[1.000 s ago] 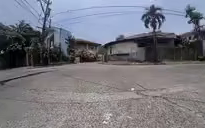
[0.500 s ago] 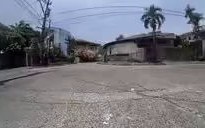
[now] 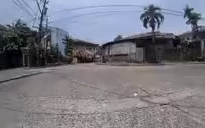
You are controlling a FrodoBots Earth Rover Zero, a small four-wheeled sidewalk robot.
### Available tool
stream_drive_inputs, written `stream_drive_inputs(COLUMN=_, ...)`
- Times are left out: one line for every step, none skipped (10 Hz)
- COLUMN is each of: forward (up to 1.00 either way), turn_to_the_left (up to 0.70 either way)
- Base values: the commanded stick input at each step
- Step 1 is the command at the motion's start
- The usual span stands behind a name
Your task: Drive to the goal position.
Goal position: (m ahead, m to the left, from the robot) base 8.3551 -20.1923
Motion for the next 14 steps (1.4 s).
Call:
stream_drive_inputs(forward=1.00, turn_to_the_left=-0.40)
stream_drive_inputs(forward=1.00, turn_to_the_left=-0.40)
stream_drive_inputs(forward=1.00, turn_to_the_left=-0.40)
stream_drive_inputs(forward=1.00, turn_to_the_left=-0.40)
stream_drive_inputs(forward=1.00, turn_to_the_left=-0.40)
stream_drive_inputs(forward=1.00, turn_to_the_left=-0.40)
stream_drive_inputs(forward=1.00, turn_to_the_left=-0.40)
stream_drive_inputs(forward=1.00, turn_to_the_left=-0.40)
stream_drive_inputs(forward=1.00, turn_to_the_left=-0.40)
stream_drive_inputs(forward=1.00, turn_to_the_left=-0.40)
stream_drive_inputs(forward=1.00, turn_to_the_left=-0.40)
stream_drive_inputs(forward=1.00, turn_to_the_left=-0.40)
stream_drive_inputs(forward=1.00, turn_to_the_left=-0.40)
stream_drive_inputs(forward=1.00, turn_to_the_left=-0.40)
